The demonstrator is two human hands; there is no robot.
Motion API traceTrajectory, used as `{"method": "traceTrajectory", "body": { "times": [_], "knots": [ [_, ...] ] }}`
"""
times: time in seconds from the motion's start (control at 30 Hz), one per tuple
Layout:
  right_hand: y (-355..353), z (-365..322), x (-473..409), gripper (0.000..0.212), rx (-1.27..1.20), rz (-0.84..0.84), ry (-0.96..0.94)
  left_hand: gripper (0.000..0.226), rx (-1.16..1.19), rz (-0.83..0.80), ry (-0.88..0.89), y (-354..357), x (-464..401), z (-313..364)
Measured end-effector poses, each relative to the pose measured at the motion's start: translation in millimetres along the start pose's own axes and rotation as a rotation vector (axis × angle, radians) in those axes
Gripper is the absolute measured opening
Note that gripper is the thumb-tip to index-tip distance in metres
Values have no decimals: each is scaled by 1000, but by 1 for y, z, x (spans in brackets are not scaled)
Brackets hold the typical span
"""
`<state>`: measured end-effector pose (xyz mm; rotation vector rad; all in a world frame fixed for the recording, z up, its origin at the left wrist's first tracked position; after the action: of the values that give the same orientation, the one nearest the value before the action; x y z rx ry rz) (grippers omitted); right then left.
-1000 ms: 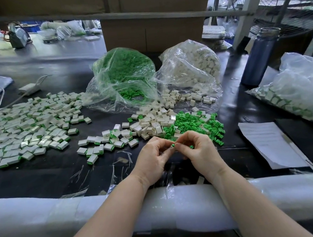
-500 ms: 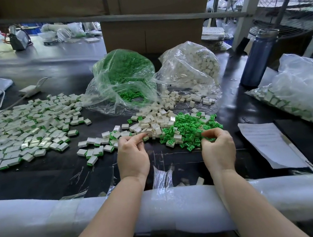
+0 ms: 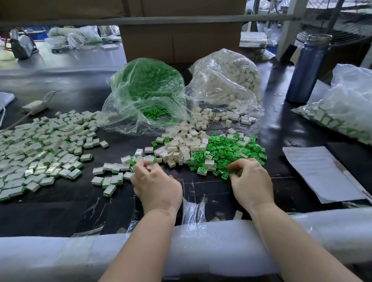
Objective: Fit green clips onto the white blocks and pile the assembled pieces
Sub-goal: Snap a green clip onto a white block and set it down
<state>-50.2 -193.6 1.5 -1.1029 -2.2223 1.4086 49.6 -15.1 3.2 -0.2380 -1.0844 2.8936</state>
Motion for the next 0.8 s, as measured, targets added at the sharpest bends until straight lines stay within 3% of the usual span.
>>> {"method": "traceTrajectory", "body": {
  "times": [0.27,0.37,0.47,0.6,0.8],
  "knots": [
    [4,-4,-2,18,-63,-25,-82,31,-58,-42,-7,2,1,0],
    [5,-5,-1,20,-79,-31,-105,44,-61,-11,79,1,2,5],
    [4,-6,-1,20,-92,-21,-103,39,2,-4,242,2,4,14],
    [1,-10,2,21,-120,0,-100,25,57,-154,492,13,14,28],
    [0,-12,3,15,-86,10,-93,44,-123,-384,618,36,23,32]
  ]
}}
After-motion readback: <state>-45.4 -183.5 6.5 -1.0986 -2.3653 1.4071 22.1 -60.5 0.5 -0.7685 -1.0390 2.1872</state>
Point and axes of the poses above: each hand's wrist, its own x-axis away from the middle knuckle, its own y-axis out of the palm, z = x × y, the point moved 6 cm from there along -x, towards the middle knuckle, and after that the axes turned 10 degrees about x, right-handed, at the moved point
